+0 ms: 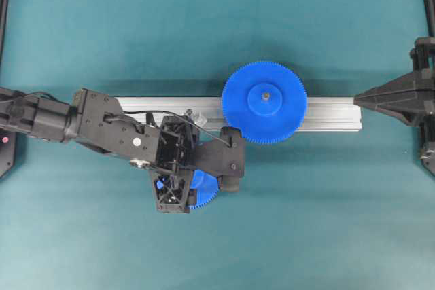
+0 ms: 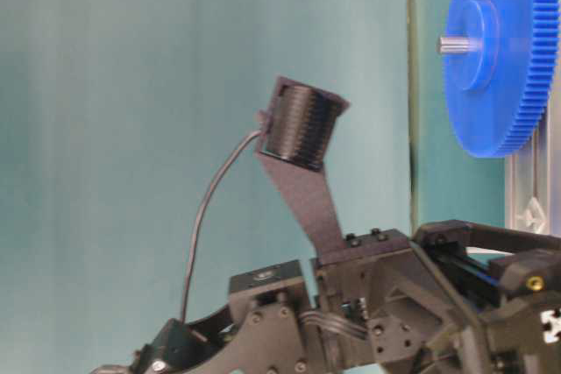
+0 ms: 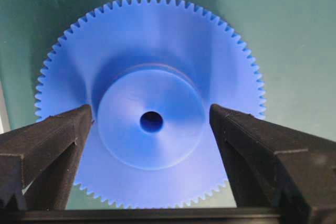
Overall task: Insert the small gear onto the shaft.
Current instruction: 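Open the left gripper and close it around the small gear's hub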
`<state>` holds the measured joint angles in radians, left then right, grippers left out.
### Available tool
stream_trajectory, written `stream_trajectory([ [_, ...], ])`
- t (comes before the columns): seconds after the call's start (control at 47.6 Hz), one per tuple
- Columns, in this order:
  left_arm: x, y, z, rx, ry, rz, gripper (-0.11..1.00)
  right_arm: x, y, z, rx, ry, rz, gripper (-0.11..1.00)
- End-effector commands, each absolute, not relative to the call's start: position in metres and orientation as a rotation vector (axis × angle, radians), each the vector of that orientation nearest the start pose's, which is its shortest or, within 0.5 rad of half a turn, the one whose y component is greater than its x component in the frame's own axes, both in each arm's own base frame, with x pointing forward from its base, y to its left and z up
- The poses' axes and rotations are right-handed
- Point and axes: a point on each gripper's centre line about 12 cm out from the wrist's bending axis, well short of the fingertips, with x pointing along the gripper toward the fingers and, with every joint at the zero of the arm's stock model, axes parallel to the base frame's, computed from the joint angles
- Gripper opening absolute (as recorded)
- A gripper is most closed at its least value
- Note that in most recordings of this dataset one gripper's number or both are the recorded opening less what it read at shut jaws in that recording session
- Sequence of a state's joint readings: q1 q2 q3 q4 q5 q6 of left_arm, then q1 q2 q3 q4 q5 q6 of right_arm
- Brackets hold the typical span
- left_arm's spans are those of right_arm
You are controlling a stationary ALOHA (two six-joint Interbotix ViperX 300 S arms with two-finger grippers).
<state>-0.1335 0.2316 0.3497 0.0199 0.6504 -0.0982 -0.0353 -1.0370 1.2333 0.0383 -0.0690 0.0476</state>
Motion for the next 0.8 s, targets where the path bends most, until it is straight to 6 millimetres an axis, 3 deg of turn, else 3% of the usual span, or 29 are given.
stream_trajectory([
  [0.0,0.418,-0.054,0.139,0.018,1.2,-0.057,0.92,0.185,-0.007,0.261,0.105,0.114,-0.047,-0.01],
  [0.778,0.411,-0.054,0.122,0.015,1.226,-0.052,0.92,0.185,-0.007,0.26,0.14,0.118,-0.049,-0.01],
])
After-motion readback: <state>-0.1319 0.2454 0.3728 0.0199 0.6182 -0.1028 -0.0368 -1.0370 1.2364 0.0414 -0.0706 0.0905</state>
